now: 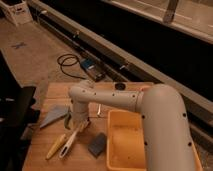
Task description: Wipe table surface with brush
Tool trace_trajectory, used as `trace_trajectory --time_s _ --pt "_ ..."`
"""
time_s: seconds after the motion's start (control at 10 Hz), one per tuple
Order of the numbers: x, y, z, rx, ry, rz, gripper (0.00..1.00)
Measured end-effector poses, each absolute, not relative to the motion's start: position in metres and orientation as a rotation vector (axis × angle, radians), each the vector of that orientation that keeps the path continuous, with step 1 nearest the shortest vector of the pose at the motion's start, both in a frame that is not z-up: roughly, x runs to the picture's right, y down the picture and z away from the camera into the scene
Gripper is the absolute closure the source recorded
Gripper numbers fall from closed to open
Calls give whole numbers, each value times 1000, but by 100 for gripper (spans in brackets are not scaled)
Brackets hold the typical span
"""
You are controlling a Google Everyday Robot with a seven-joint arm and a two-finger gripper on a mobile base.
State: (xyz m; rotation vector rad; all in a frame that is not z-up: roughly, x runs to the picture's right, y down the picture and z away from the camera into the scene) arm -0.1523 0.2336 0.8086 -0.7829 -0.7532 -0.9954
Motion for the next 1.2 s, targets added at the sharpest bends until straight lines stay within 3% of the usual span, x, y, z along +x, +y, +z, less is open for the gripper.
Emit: trace_trajectory --time_s 0.4,0.8,1.0,1.2 --pt "-113 261 789 -831 -742 -947 100" --pt "-103 233 806 -807 -687 -952 100" --pt "-133 203 822 -763 -694 -989 100" --pt "-151 200 820 -755 -710 -1014 100"
